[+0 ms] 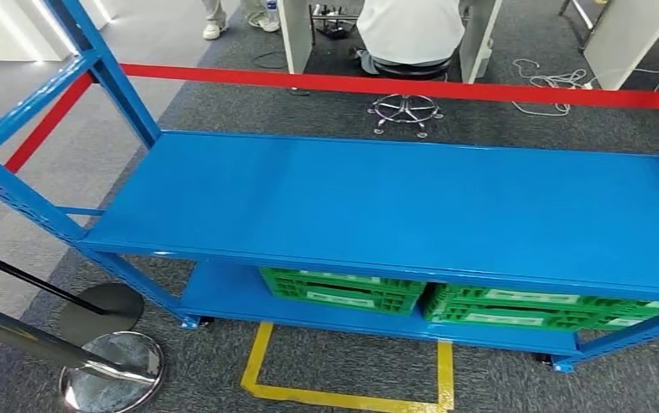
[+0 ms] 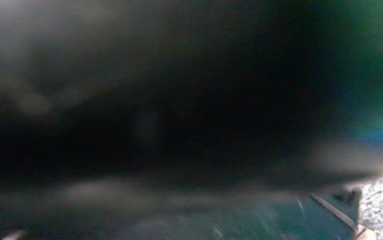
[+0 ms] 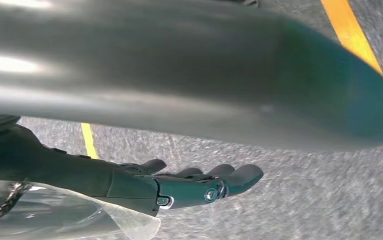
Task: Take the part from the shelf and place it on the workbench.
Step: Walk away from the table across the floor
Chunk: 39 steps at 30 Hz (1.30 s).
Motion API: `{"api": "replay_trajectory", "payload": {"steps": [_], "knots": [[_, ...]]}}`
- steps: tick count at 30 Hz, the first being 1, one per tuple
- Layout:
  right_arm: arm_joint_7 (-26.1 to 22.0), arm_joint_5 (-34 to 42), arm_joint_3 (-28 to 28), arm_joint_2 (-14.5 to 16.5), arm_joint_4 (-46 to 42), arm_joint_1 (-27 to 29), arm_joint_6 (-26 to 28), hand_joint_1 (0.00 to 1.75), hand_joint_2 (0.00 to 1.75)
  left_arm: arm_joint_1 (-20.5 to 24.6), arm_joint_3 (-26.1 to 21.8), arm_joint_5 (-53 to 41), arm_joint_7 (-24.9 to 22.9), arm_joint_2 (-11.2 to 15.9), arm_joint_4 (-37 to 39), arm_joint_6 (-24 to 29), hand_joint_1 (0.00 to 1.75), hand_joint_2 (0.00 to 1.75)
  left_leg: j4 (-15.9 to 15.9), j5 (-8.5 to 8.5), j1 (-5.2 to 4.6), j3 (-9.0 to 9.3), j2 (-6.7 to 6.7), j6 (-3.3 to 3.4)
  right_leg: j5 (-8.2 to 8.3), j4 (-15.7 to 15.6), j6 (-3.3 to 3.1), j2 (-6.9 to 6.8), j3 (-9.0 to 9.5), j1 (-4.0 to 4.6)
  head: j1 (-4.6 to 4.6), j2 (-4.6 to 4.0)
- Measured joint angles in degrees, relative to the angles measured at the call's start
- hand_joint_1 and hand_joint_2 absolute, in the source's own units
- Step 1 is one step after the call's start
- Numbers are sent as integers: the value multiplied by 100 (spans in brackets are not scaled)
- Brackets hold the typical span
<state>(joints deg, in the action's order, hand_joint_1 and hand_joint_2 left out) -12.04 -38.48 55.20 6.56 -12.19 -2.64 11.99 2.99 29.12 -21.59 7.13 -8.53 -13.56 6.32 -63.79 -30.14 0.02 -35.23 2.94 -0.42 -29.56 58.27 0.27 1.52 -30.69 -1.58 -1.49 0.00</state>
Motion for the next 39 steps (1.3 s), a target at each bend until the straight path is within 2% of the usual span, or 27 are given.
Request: {"api": "replay_trajectory", "payload": {"steps": [1,2,3,4,5,7,8,9,11,13,16,20,25,39], "knots": [[0,-1,-2,0,1,9,-1,0,0,3,1,-1,1,-1,-1,2,0,0,-400,-183,0,-201,-143,-19,-15,0,-26,-94,7,12,-21,0],[1,-1,-3,-1,1,19,-1,0,0,6,1,-1,1,0,-1,3,0,0,-789,-332,5,-398,-211,-31,-29,0,-41,-196,13,25,-23,0],[1,0,-4,-1,1,28,-1,0,0,5,2,-1,1,1,-2,5,0,0,-1049,-392,8,-530,-240,-34,-43,0,-49,-283,23,37,-22,0],[0,4,-4,-2,1,30,-2,0,0,3,2,-1,1,3,-2,8,0,0,-1104,-340,8,-558,-250,-26,-56,0,-50,-349,36,47,-22,0],[-2,13,-4,-2,1,22,-8,0,0,0,5,-1,0,4,-3,19,0,44,-922,-179,4,-466,-256,-4,-69,0,-47,-398,55,59,-22,0],[7,56,-3,-1,3,-8,-43,0,0,-8,25,-1,-6,7,-4,85,0,131,-173,208,-21,-78,-288,96,-92,-3,-35,-448,92,81,-19,0],[26,81,-3,1,5,-21,-66,0,0,-8,44,-2,-10,8,-4,130,0,175,174,313,-37,102,-311,152,-103,-3,-21,-463,101,94,-19,0],[54,106,-3,2,7,-29,-86,0,0,-6,67,-1,-17,10,-4,170,0,175,404,348,-48,216,-333,180,-115,3,-9,-471,97,108,-19,0],[114,139,-3,-1,10,-29,-111,0,0,-15,122,4,-27,11,-5,208,0,175,553,306,-47,273,-348,107,-129,12,-3,-478,81,125,-9,0],[159,167,-2,-4,10,-20,-121,0,0,-28,166,10,-33,11,-6,221,0,175,566,292,-47,272,-347,39,-127,1,-7,-476,85,118,2,0],[203,197,2,-4,10,-17,-126,0,0,-26,210,11,-45,11,-10,227,0,175,566,284,-56,273,-349,71,-109,-41,24,-463,107,109,0,0],[253,222,17,-4,12,-18,-140,0,0,-21,283,11,-73,11,-13,225,0,0,566,278,-57,276,-350,103,-99,-74,48,-462,118,107,0,0],[244,226,25,-7,12,-19,-188,0,0,-16,326,15,-83,12,-15,197,0,0,565,274,-62,278,-350,115,-94,-81,70,-461,126,102,-1,0],[-96,296,25,-7,12,-22,-356,0,0,-9,444,160,-76,17,-15,170,0,0,566,276,-61,286,-350,117,-96,-80,75,-462,133,105,-2,0]]}}
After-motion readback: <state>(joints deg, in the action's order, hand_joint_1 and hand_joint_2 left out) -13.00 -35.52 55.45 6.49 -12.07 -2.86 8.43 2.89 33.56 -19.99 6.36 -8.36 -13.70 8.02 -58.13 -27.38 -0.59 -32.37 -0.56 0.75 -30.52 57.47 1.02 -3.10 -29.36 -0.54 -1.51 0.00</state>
